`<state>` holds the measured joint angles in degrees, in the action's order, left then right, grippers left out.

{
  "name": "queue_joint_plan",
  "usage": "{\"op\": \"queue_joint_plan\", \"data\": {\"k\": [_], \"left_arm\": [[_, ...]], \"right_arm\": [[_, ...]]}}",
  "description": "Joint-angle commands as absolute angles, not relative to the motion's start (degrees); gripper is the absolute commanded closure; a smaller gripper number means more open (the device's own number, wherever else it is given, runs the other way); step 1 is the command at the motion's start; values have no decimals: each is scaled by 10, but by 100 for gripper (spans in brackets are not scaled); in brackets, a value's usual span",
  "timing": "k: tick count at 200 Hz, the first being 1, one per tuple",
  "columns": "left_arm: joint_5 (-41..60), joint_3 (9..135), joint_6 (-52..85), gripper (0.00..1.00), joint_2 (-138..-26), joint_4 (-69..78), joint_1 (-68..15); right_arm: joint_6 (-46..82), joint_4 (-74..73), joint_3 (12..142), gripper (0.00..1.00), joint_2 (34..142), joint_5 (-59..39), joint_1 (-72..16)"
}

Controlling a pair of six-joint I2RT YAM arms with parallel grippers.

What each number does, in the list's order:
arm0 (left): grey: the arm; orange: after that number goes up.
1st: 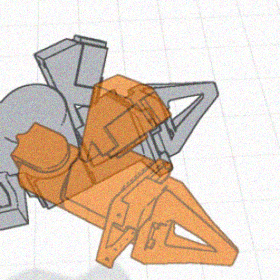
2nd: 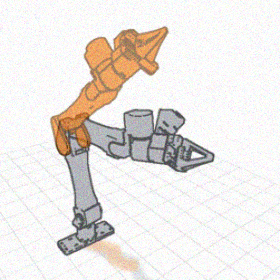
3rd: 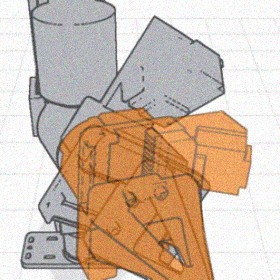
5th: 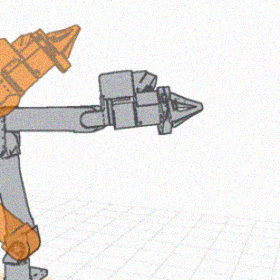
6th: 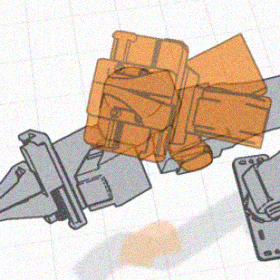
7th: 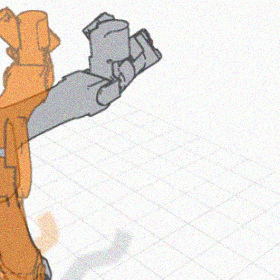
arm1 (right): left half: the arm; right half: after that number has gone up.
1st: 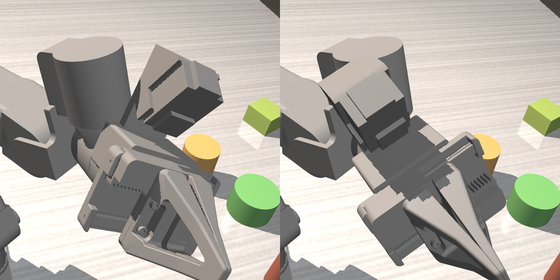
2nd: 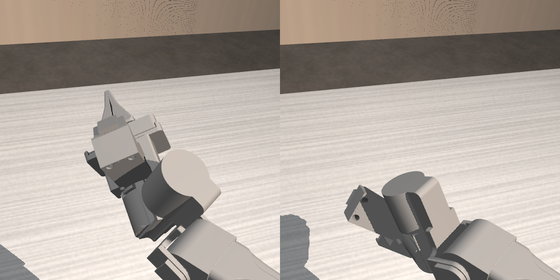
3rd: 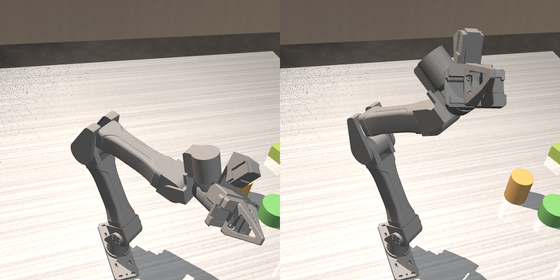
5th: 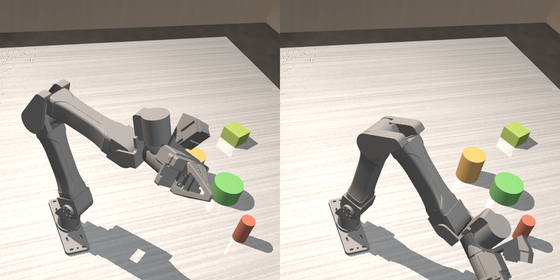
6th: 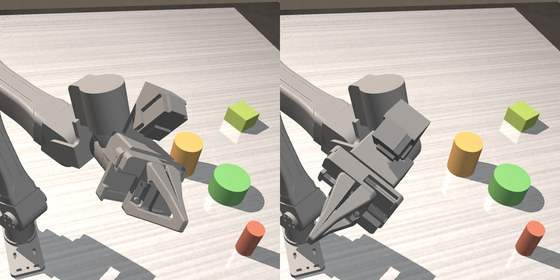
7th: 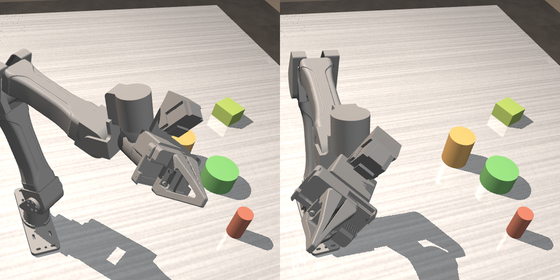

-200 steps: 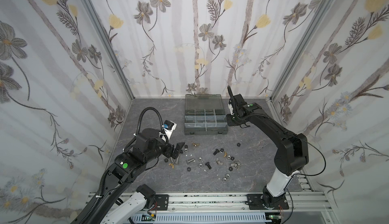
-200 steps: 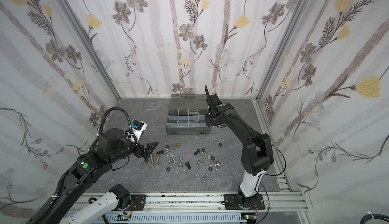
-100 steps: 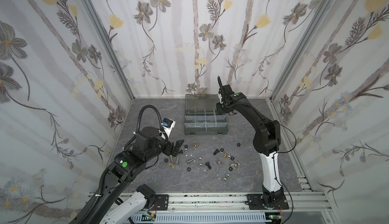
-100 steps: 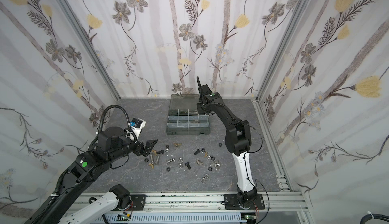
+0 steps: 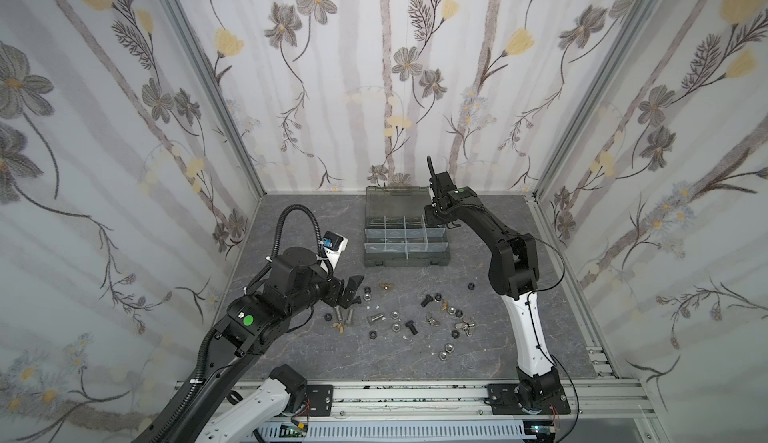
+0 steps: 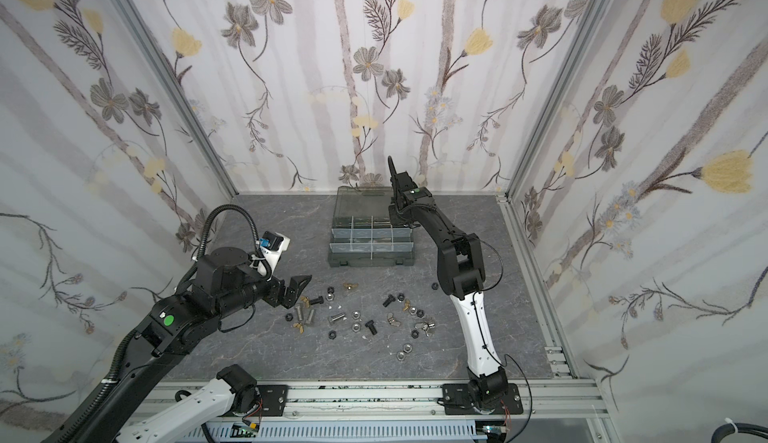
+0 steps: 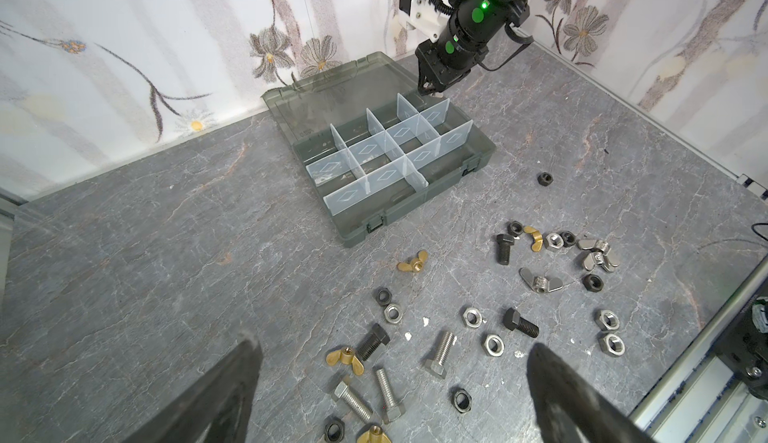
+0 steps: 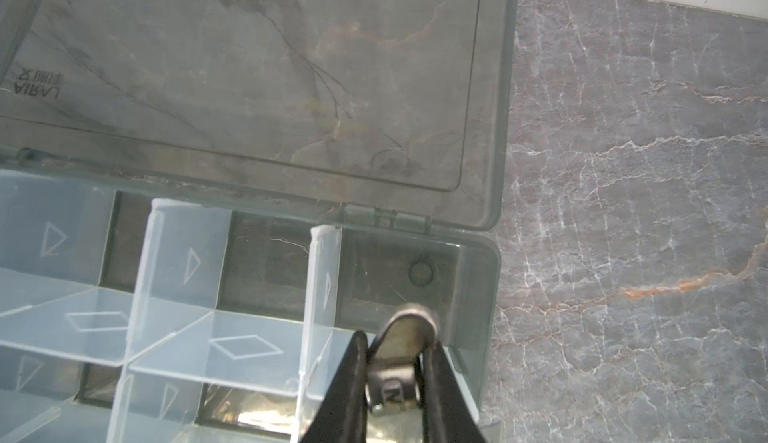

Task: Sort the screws and nuts into containers
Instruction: 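Carry the wing nut with the right gripper into the organizer's nearest compartment, then open the right gripper to drop the wing nut and return to the pile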

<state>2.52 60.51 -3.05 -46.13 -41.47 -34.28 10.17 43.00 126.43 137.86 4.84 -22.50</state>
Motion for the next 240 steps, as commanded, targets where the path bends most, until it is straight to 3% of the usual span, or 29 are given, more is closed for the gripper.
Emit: {"op": "queue_joint_plan", "data": {"k": [1, 71, 125, 160, 201, 240], "left_arm": [[21, 618, -37, 0, -467, -428, -343], [18, 615, -34, 0, -476, -422, -343], [15, 599, -29, 0, -470, -404, -344], [13, 600, -23, 0, -467, -404, -344], [14, 605, -27, 0, -461, -402, -343], [23, 600, -22, 0, -449, -405, -344]], "right_arm": [[105, 405, 1269, 83, 1395, 45, -224], [114, 379, 1273, 79, 1415, 30, -215], [97, 390, 1272, 56, 1403, 10, -216], [90, 423, 1269, 55, 1370, 11, -219], [81, 434, 1167, 53, 1252, 8, -229], [99, 431, 953, 50, 1068, -9, -235]]}}
